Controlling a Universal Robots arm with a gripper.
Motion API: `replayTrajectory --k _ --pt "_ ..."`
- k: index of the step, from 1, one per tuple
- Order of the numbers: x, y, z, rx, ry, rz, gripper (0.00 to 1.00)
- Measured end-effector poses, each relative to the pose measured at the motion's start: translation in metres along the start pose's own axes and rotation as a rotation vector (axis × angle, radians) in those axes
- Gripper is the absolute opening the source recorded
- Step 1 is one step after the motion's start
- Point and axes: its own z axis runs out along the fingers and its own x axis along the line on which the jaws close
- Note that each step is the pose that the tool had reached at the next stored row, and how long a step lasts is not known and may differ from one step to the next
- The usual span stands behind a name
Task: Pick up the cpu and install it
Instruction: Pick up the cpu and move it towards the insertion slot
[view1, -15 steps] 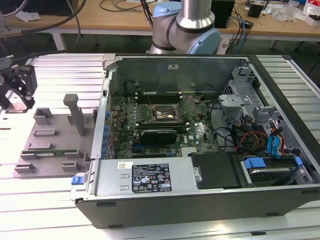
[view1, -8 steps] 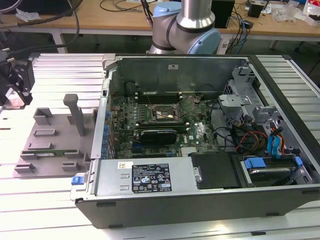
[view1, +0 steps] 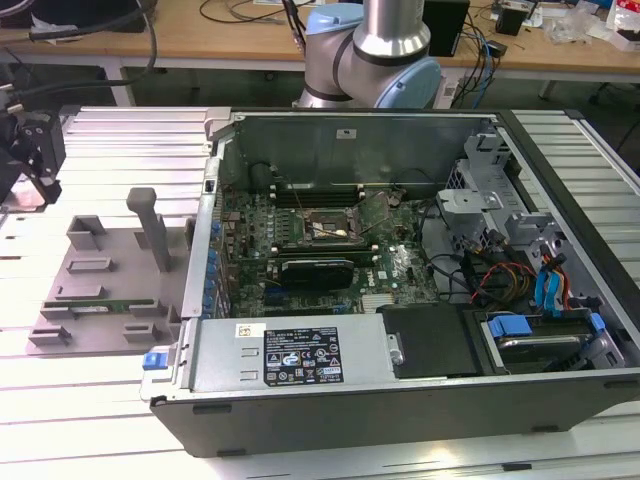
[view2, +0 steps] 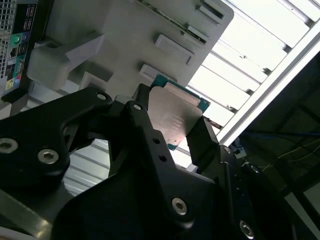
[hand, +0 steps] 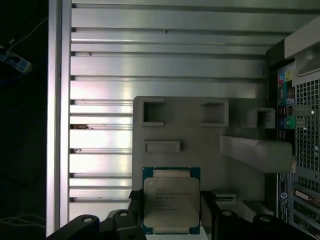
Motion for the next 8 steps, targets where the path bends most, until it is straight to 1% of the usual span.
replayTrajectory --k 2,3,7,8 --pt "-0.0001 0.0001 -0.0042 0.0001 0.0 0.0 0.55" --pt "-0.0002 0.0002 -0.0074 0.0001 0.0 0.0 0.55" --pt "-0.0003 0.0004 -0.0138 0.0 -0.0001 0.0 0.55" --pt "-0.0004 0.0006 -0.0175 0.0 0.0 0.0 0.55"
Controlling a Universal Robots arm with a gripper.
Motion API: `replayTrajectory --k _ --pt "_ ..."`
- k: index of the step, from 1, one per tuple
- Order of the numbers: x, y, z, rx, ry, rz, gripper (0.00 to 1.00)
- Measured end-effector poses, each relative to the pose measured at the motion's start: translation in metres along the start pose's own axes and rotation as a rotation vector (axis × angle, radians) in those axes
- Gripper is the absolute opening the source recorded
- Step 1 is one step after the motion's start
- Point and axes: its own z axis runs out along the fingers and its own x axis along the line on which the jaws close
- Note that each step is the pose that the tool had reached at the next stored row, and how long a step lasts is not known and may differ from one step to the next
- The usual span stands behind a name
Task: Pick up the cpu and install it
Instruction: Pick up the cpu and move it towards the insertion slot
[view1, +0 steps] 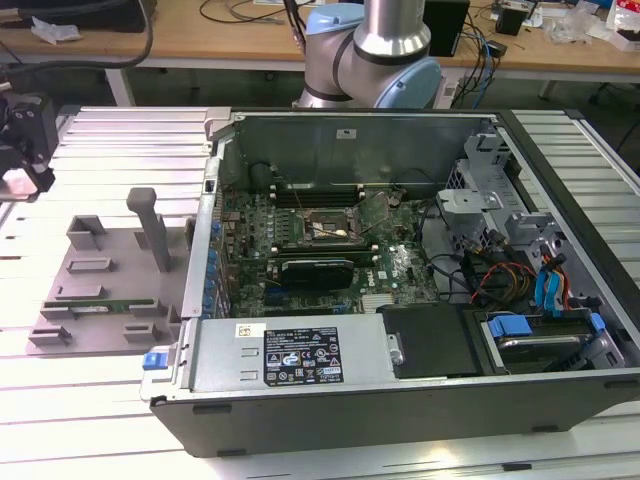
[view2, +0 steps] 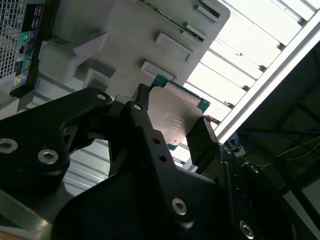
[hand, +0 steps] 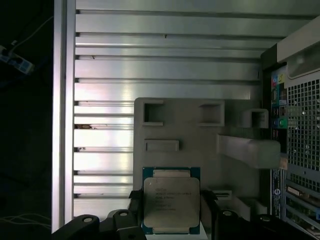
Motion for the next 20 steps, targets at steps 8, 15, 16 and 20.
replayTrajectory --k 8,15,16,20 --pt "-0.0005 0.001 -0.0225 0.0001 0.0 0.0 0.55" --pt "-0.0007 0.0011 -0.0238 0.0001 0.0002 0.0 0.55" --pt "-0.0018 0.001 -0.0238 0.0004 0.0003 0.0 0.55" --pt "-0.0094 0.001 -0.0234 0.0009 0.0 0.0 0.55"
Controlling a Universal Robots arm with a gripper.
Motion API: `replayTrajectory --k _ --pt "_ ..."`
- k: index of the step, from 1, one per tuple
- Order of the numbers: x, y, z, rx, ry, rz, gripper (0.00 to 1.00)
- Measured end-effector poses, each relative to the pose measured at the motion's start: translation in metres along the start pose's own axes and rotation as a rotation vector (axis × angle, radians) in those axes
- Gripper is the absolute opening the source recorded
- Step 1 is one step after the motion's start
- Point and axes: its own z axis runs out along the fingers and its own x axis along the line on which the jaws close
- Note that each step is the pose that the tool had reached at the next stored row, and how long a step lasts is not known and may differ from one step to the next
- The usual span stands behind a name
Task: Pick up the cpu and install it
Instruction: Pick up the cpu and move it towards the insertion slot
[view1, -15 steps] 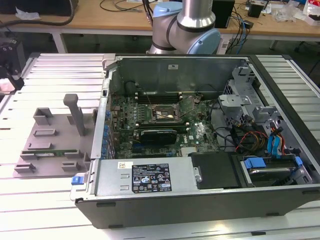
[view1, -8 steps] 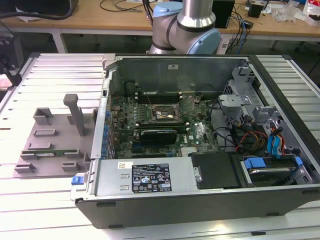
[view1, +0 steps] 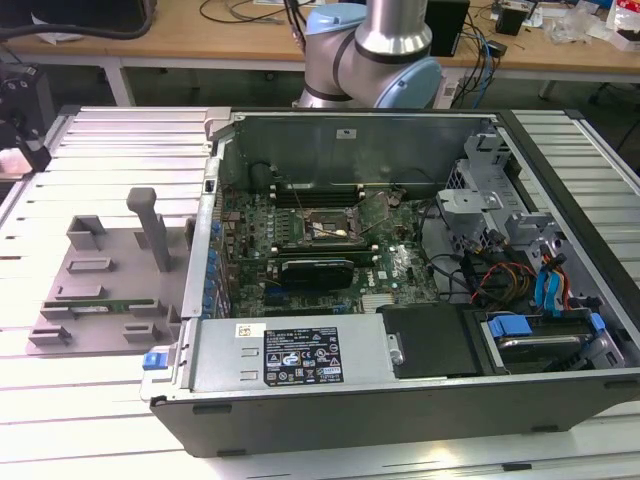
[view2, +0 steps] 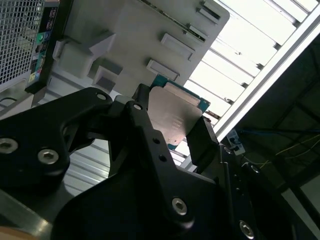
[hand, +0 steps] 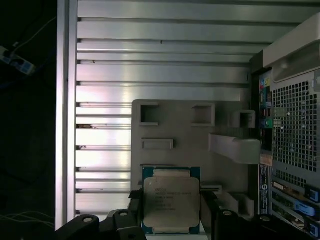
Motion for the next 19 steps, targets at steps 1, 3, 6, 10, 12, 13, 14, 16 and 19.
replayTrajectory --k 1,3,6,10,12,13,14,16,19 --pt "-0.0028 -0.0001 0.0001 0.0002 0.0 0.0 0.55" --pt "-0.008 -0.0001 0.0002 0.0002 0.0001 0.0 0.55" --pt "-0.0157 -0.0002 0.0004 0.0002 0.0 0.0 0.55" --pt "-0.0375 -0.0004 0.0009 0.0007 0.0 0.0 0.55" --pt "-0.0475 -0.0005 0.0011 0.0009 0.0 0.0 0.55" --pt "-0.0514 -0.0005 0.0012 0.001 0.0 0.0 0.55" --pt "-0.0534 -0.0005 0.0013 0.001 0.0 0.0 0.55" --pt "-0.0622 -0.0007 0.0015 0.001 0.0 0.0 0.55" --pt "-0.0741 -0.0008 0.0018 0.0011 0.0 0.0 0.55"
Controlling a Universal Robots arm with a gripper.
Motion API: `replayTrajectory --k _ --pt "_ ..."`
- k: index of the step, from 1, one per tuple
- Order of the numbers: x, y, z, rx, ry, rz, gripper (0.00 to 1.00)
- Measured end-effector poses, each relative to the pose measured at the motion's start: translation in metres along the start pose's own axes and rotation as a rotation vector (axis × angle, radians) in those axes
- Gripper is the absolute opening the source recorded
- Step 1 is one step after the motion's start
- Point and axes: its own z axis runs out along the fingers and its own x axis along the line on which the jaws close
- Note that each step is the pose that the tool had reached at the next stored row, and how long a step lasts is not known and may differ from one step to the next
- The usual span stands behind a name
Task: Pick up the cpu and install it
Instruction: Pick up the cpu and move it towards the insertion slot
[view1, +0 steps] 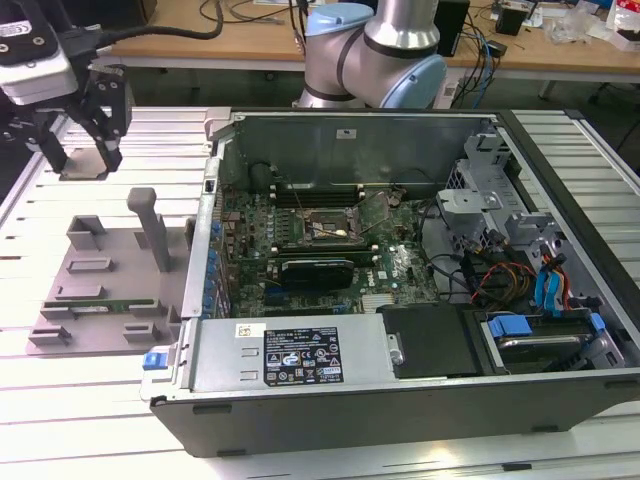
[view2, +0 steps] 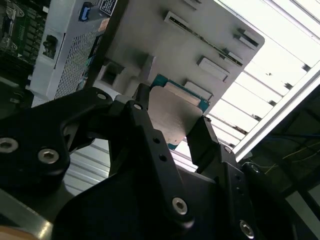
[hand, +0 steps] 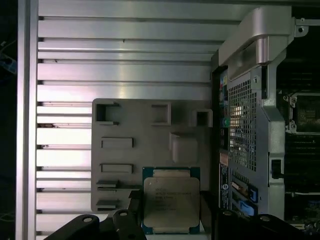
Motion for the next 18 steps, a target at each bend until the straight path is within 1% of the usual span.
replayTrajectory --k 4,5,6,10,13,15,17,18 --pt "-0.0164 -0.0002 0.0004 0.0004 0.0001 0.0 0.55" --pt "-0.0223 -0.0002 0.0005 0.0004 0.0 0.0 0.55" --pt "-0.0262 -0.0003 0.0006 0.0004 0.0 0.0 0.55" --pt "-0.0349 -0.0004 0.0008 0.0006 0.0 0.0 0.55" --pt "-0.0464 -0.0005 0.0011 0.001 0.0001 0.0 0.55" --pt "-0.0514 -0.0005 0.0012 0.0012 0.0 0.0 0.55" --pt "-0.0611 -0.0006 0.0015 0.0014 0.0 0.0 0.55" --pt "-0.0648 -0.0007 0.0015 0.0016 0.0001 0.0 0.55"
